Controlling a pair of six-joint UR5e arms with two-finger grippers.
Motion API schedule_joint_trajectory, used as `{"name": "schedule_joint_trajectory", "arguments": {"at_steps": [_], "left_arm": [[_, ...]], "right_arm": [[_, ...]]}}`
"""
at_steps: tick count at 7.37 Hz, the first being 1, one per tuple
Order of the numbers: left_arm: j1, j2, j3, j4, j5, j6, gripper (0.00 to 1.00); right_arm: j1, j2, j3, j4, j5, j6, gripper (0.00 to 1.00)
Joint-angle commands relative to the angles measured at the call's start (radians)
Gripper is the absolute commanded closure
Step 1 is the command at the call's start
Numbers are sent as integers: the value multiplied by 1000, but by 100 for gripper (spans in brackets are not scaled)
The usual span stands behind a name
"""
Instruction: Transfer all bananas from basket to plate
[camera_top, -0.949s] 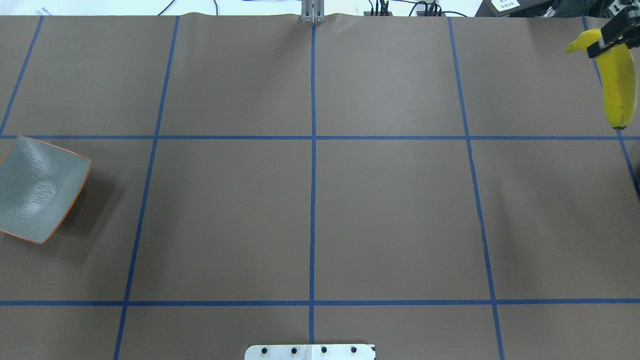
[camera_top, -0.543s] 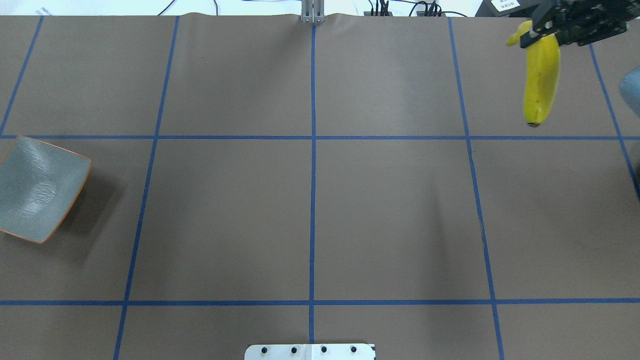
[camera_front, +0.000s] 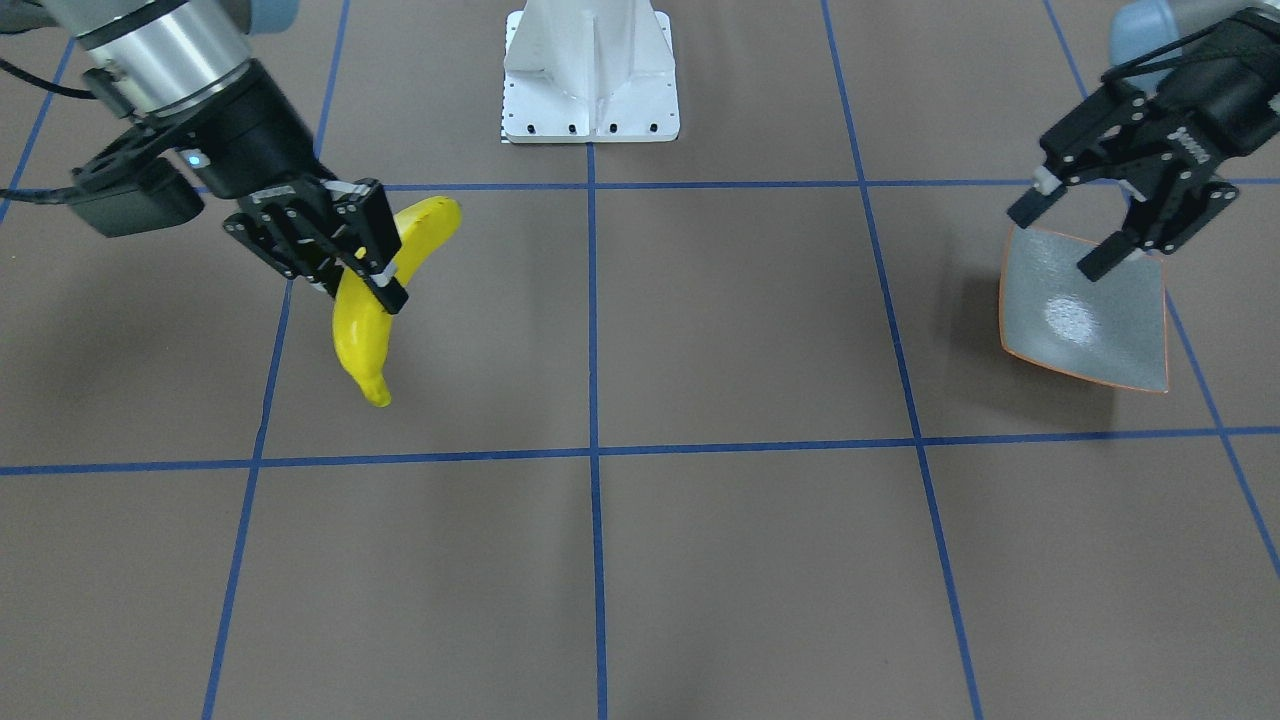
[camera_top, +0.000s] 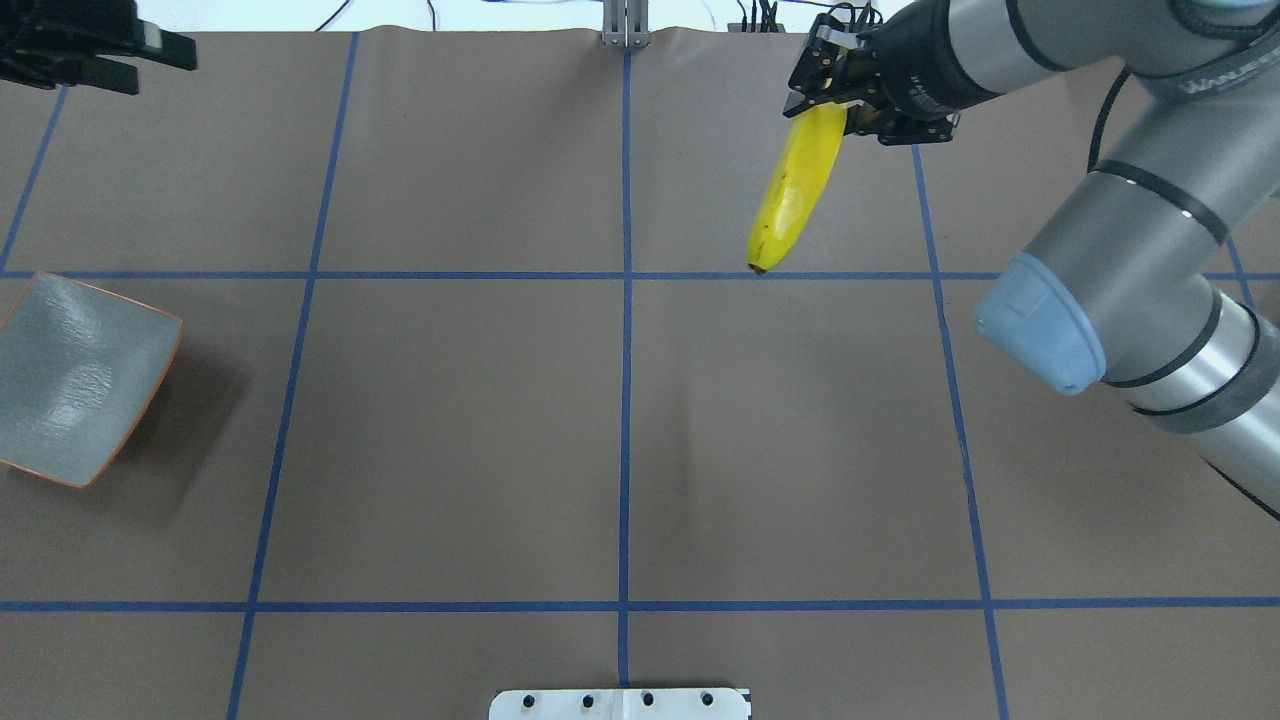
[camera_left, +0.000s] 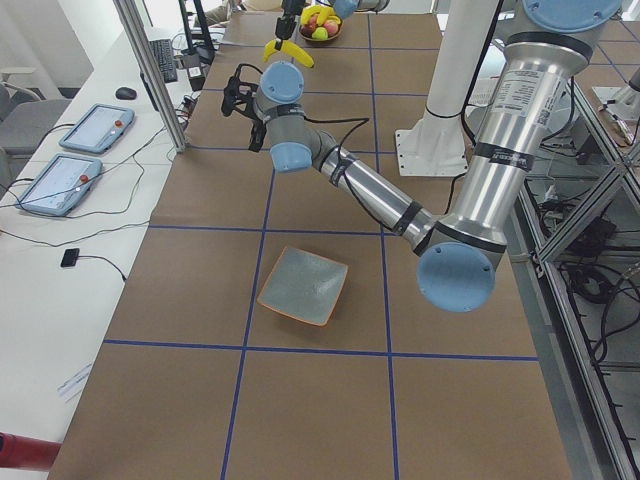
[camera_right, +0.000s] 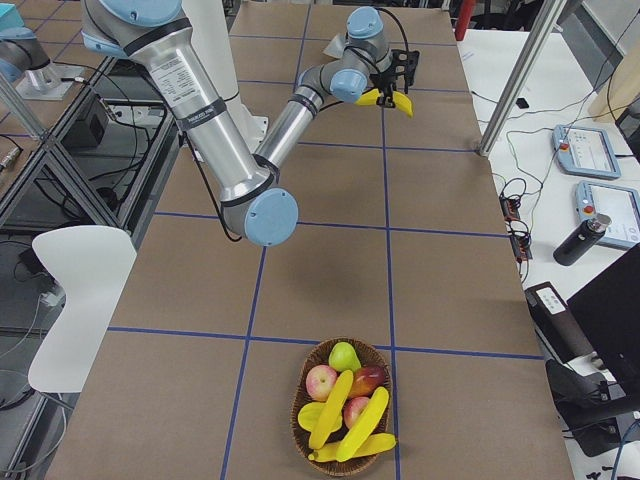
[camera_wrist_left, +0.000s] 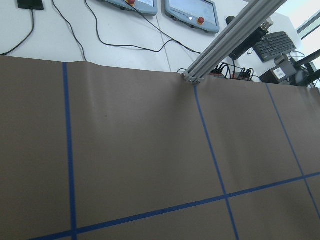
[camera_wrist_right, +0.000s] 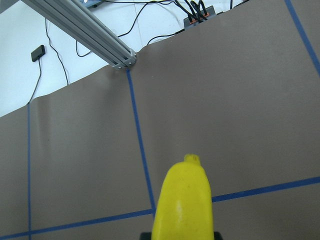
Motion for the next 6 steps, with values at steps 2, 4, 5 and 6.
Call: {"name": "schedule_joint_trajectory", "arguments": {"at_steps": [2,4,5,6], "left_arm": [[247,-169,-4,-6,52,-76,0],[269,-168,-2,-76,49,-74,0],[315,-171,-10,-79,46,-73,0],[355,-189,-16,-87,46,-76,0]], "right_arm": [[-98,111,-7,12,-92,205,100],[-138,114,-5,51,-91,183,100],[-145,114,-1,57,-88,146,100],[-162,114,-2,104,-89,139,100]]}}
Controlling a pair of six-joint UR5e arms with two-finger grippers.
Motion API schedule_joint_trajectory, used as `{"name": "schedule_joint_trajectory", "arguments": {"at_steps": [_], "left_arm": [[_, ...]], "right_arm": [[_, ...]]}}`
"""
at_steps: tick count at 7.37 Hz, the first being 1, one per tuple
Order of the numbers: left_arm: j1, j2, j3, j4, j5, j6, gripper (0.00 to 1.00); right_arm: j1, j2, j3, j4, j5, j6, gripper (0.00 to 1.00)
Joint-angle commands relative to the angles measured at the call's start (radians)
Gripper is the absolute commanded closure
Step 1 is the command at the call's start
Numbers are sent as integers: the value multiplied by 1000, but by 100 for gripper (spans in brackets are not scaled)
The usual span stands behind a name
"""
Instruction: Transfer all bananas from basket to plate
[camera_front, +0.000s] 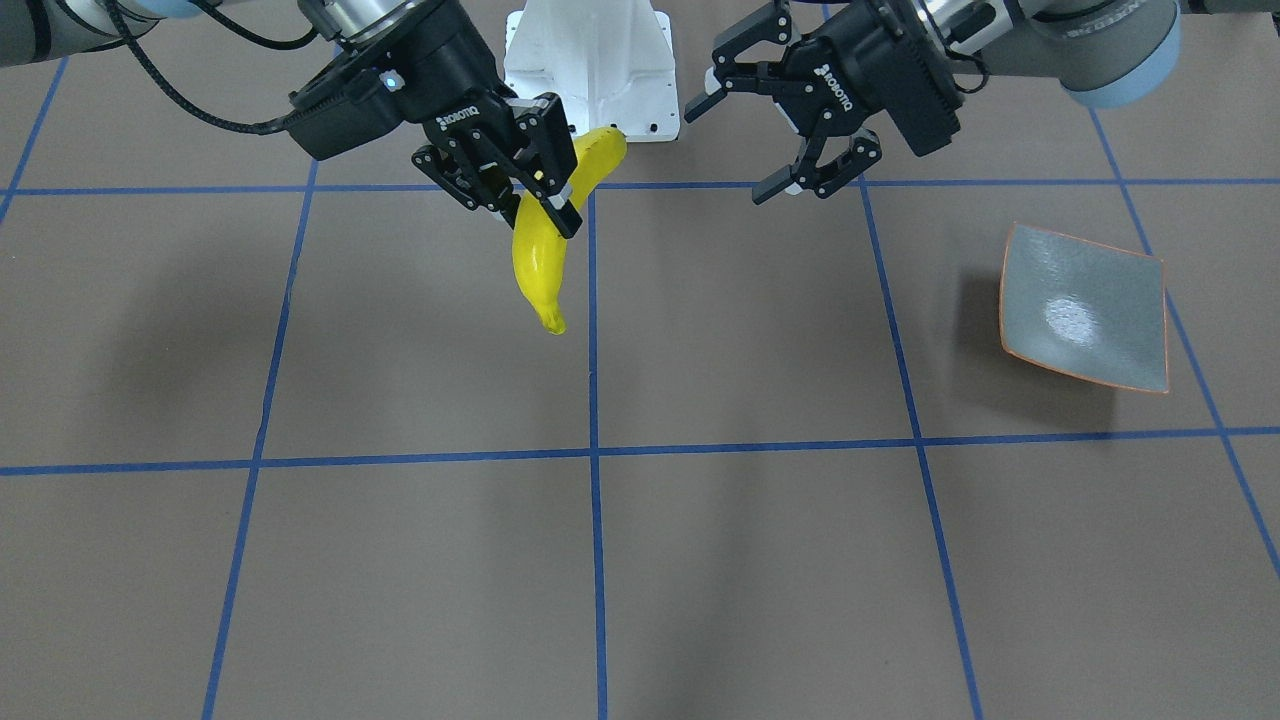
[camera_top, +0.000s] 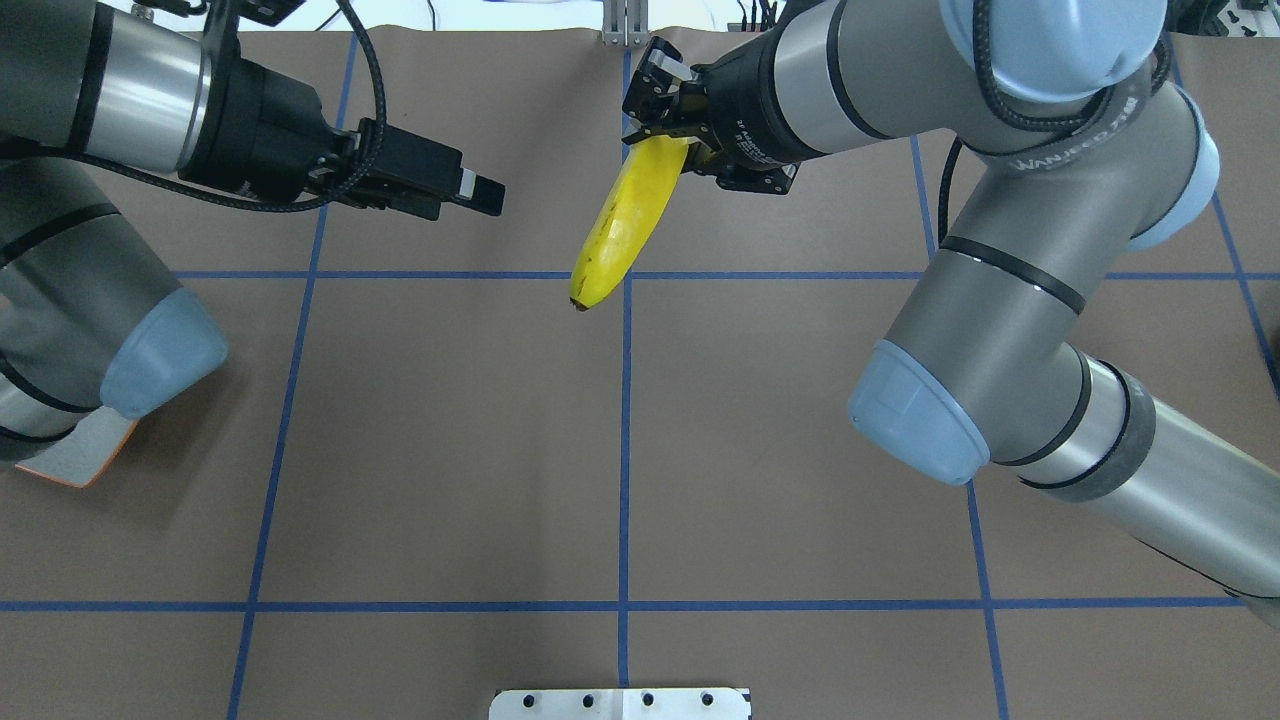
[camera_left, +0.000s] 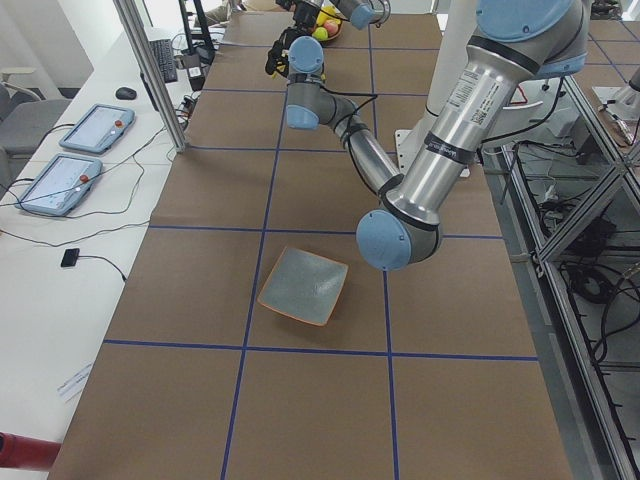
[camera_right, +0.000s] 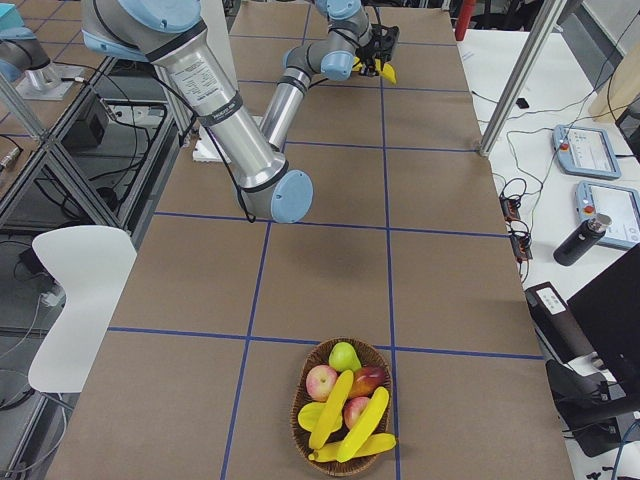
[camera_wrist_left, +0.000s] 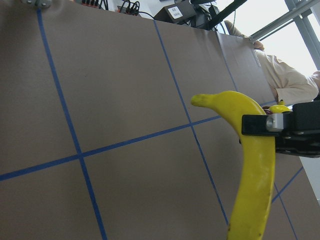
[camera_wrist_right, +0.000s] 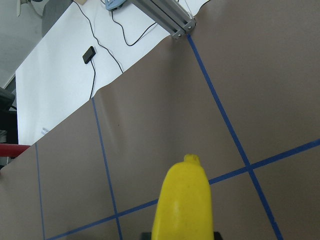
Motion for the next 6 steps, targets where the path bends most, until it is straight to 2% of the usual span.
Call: {"name": "schedule_joint_trajectory", "arguments": {"at_steps": [1,5,6], "left_arm": [[81,-15,-18,-19,-1,-3,0],[110,-15,-35,-19,-1,-5,1],[118,-15,-35,-19,-1,-5,5]], "right_arm": [[-32,1,2,86,-2,-16,100],[-64,1,27,118,-3,-3,100],[-67,1,30,129,-3,-3,100]]}}
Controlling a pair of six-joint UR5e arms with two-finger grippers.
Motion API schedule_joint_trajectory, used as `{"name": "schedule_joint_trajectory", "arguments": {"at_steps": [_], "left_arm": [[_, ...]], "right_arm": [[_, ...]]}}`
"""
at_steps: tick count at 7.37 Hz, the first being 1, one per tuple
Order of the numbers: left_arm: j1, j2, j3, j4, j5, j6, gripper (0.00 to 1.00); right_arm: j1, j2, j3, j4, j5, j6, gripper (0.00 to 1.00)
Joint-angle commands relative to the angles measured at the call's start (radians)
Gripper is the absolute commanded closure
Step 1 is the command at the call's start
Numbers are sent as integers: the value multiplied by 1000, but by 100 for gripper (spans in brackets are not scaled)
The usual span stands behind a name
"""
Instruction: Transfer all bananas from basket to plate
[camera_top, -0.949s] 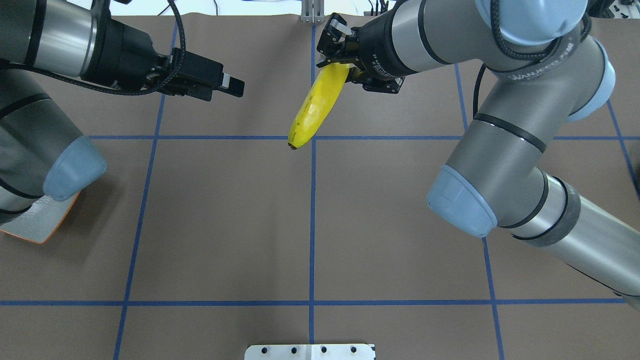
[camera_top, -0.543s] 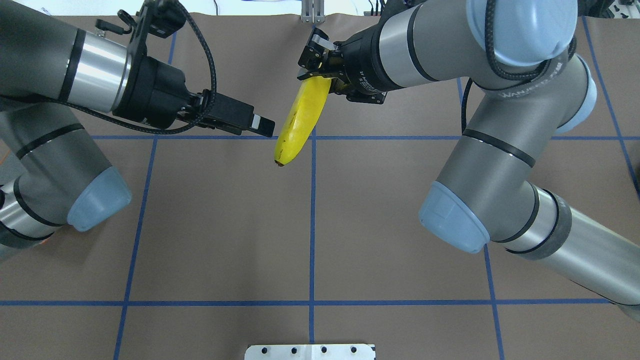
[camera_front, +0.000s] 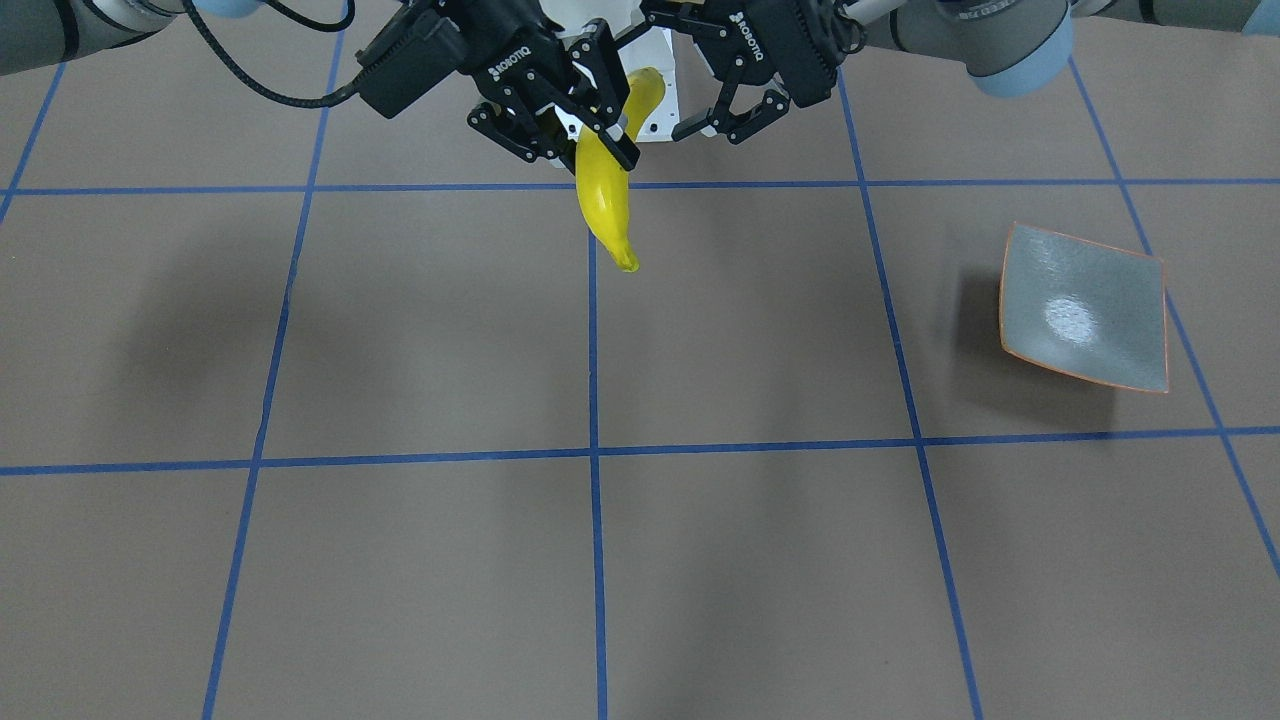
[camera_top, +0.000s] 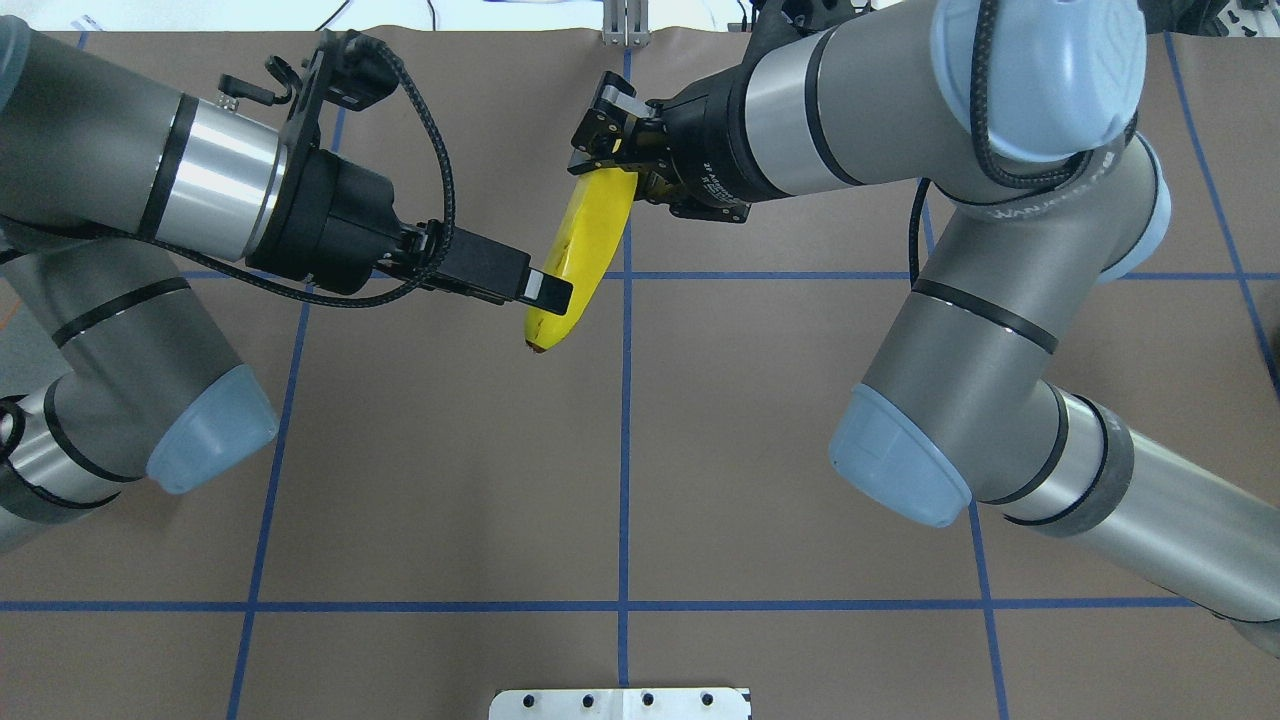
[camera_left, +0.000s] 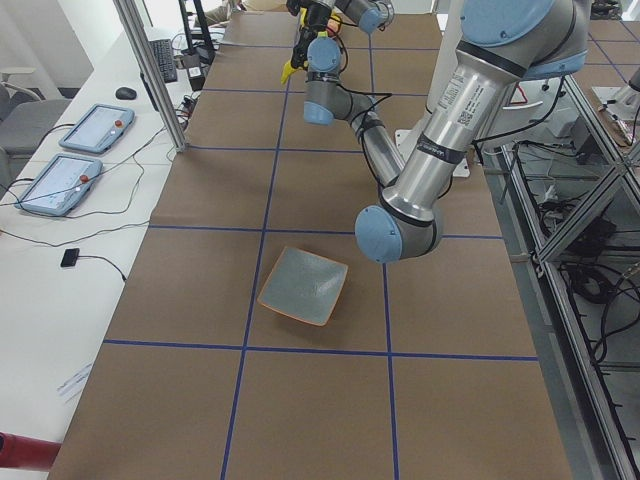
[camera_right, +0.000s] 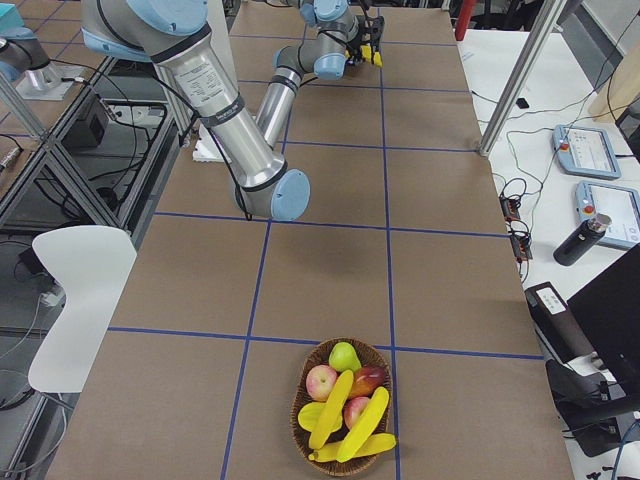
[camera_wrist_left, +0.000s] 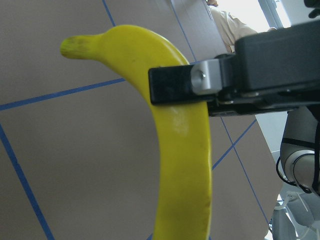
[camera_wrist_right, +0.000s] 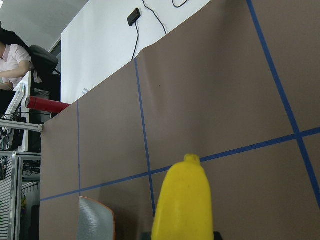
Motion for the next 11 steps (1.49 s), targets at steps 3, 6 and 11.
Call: {"name": "schedule_joint_trajectory", "arguments": {"at_steps": [3,6,11], "left_arm": [[16,-6,-6,-11,0,1,77],[16,-5,-18,-20,0,-2,100],[13,99,-38,-20,0,-25,100]], "right_arm": [[-14,0,4,20,-2,-7,100],[-14,-2,2,20,-39,-16,3],[59,-55,34,22,-15,-60,0]]}}
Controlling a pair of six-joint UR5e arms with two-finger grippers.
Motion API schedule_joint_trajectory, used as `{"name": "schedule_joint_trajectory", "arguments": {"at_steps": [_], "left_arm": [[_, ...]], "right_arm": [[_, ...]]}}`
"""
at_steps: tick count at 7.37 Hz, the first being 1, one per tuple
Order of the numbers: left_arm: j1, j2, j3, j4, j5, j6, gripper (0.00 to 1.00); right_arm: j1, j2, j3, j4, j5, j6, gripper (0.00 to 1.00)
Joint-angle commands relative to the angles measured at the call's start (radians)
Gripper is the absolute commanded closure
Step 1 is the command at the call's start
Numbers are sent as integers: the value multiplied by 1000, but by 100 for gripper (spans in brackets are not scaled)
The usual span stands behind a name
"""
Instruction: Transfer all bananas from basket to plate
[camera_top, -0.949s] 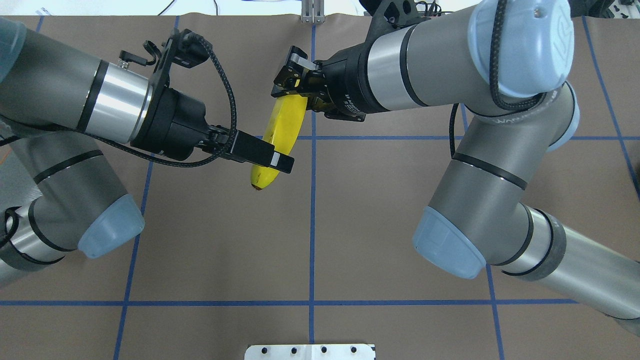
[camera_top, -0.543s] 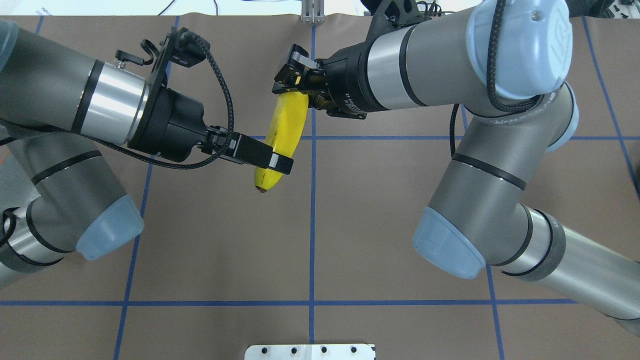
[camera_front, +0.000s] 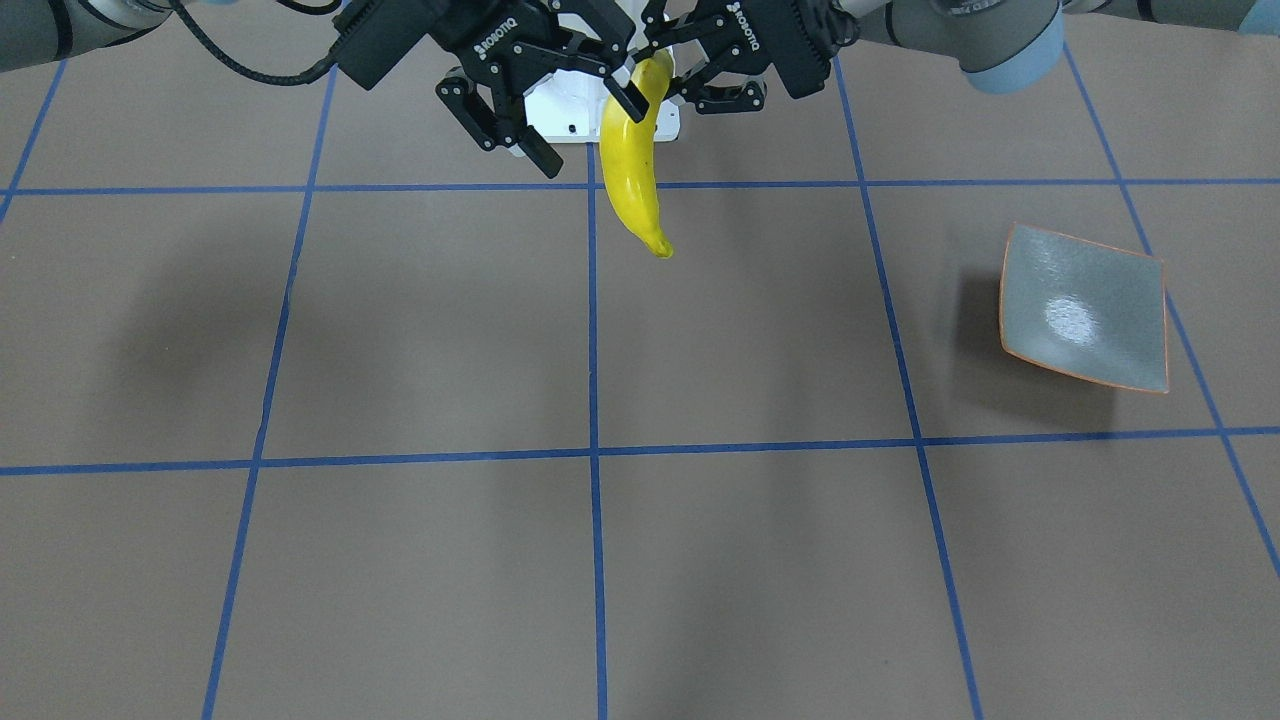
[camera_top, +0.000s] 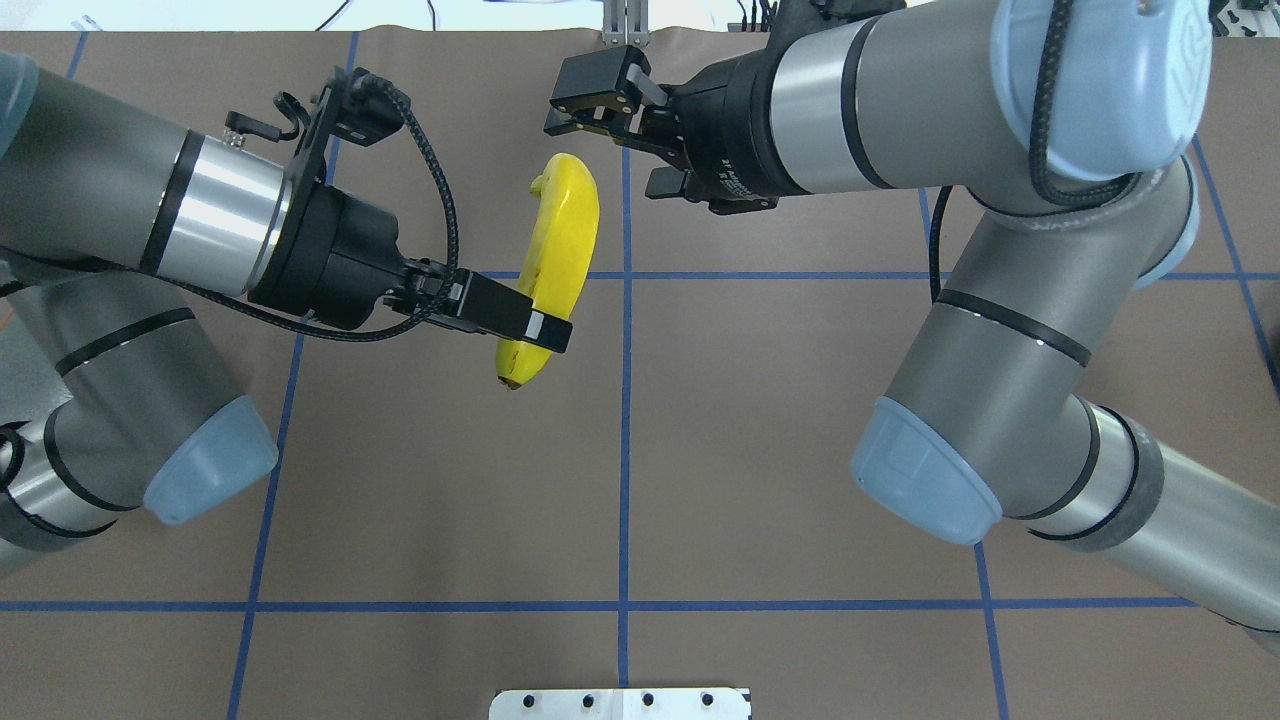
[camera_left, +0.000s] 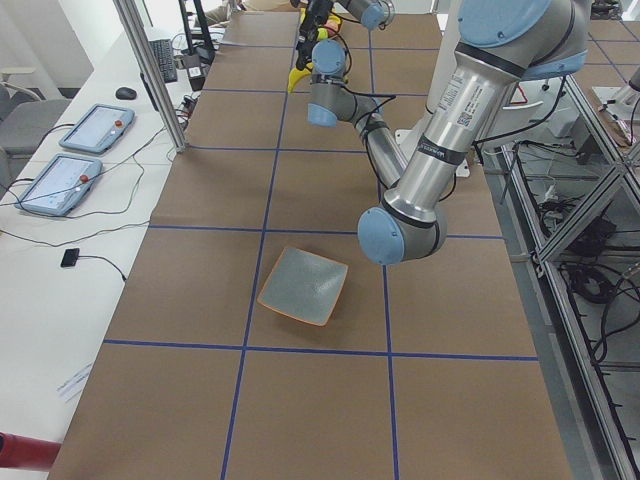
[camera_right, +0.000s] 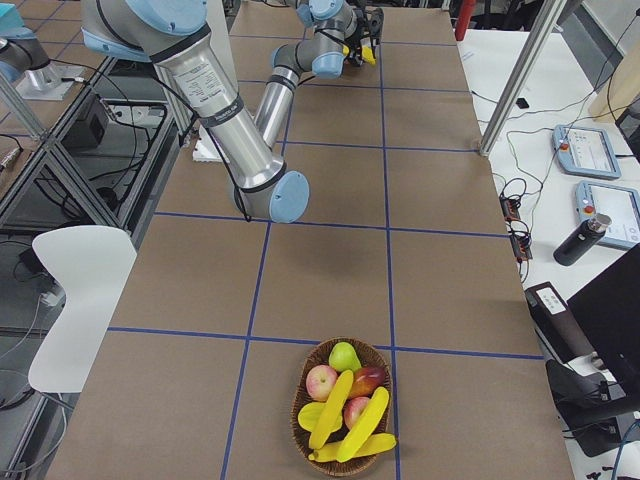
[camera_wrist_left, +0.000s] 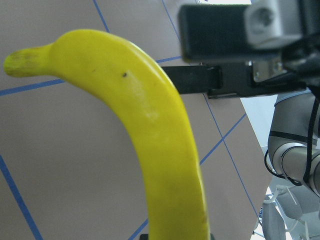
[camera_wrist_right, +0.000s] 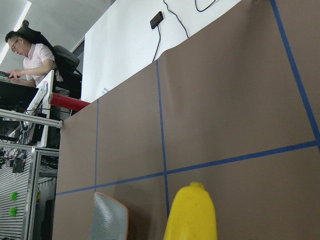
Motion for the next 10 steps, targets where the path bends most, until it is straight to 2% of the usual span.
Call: {"name": "schedule_joint_trajectory", "arguments": {"at_steps": [1,4,6,8,9,10], "left_arm": [[-7,143,-54,-1,0,-1,100],[-105,371,-111,-7,0,22,100],[-160,548,-107,-8,0,223,100],[-207,701,-98,-5,12,401,100],[-214,741,-75,-2,17,479,100],[-221,761,-37,-1,59,533,100]], "right_arm": [[67,-88,2,-7,54,-35,0],[140,-266,-9,-12,76,-234,0],[212,-311,-21,-123,122,-398,0],[276,-410,-27,-144,137,-582,0],[328,-455,-50,-144,178,-708,0],[383,-498,-79,-141,223,-838,0]]}}
